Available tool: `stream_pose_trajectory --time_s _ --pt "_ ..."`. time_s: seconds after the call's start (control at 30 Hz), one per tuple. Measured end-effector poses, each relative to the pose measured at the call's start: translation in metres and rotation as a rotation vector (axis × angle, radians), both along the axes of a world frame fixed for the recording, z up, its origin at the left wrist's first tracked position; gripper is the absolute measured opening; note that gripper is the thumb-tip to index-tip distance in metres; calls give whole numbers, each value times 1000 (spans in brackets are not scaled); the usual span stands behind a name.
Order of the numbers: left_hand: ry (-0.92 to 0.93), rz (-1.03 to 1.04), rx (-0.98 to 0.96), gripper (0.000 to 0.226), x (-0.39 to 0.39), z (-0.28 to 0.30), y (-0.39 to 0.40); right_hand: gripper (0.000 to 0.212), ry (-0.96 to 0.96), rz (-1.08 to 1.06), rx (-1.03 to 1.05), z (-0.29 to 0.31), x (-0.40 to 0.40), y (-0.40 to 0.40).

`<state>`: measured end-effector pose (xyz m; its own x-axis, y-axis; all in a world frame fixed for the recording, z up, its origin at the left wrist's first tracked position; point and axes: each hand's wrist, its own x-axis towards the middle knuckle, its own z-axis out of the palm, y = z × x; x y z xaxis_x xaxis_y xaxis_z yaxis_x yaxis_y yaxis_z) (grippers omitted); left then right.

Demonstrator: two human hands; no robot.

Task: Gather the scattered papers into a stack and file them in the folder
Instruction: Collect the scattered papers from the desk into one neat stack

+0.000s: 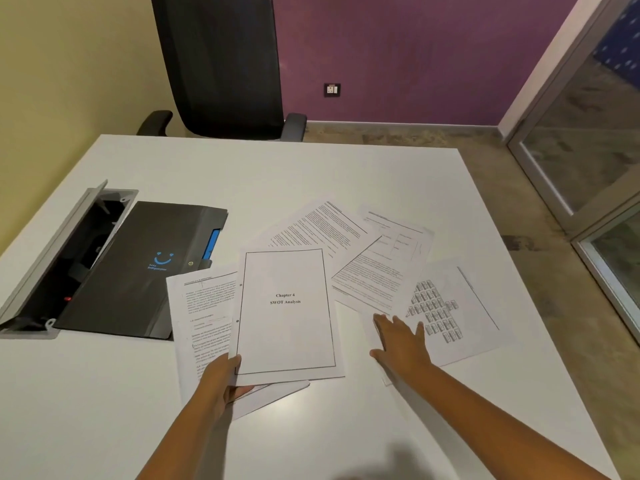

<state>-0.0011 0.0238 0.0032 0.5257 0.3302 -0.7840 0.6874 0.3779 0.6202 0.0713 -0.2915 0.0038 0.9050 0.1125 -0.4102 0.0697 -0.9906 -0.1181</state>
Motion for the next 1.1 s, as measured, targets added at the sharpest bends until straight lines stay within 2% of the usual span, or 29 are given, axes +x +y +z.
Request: stream_pose_trajectory --time_s 0.07,0.1,0.17,0.23,0.3,0.37,0.5,0.53,0.67,0.77,0.9,1.03,1.07,1.1 --pt "-4 -6 18 11 0 -1 0 72 -41 -47 130 2 -7 -2" --pt "-2 -2 17 12 0 0 -1 69 -67 -137 258 4 -7 -4" --pt "6 11 5 13 0 2 -2 64 -101 -421 489 10 -2 -6" --pt "15 25 -5 11 2 5 -3 64 -86 -696 585 15 7 -9" --pt "34 38 -3 6 3 9 -6 65 -13 -882 610 18 16 -11" --pt "54 51 1 11 5 12 -8 61 76 -994 659 18 25 -13" --pt "62 28 3 8 6 12 -8 21 300 -1220 918 25 33 -15" --pt "69 19 13 7 5 12 -8 22 342 -1261 978 24 33 -16" --pt "79 16 -2 4 5 11 -6 15 412 -1275 1119 24 33 -13" --pt "95 -2 -7 5 6 8 -3 13 375 -1187 1019 25 38 -7" --pt "113 -2 -8 5 7 4 -1 17 296 -1178 959 25 45 -4" --pt "106 9 -15 7 7 0 0 6 112 -1110 929 32 48 -8" --pt "107 10 -14 7 7 -1 1 8 39 -1073 906 36 49 -9" --pt "109 11 -12 7 7 -2 1 19 -22 -1040 879 41 51 -10"
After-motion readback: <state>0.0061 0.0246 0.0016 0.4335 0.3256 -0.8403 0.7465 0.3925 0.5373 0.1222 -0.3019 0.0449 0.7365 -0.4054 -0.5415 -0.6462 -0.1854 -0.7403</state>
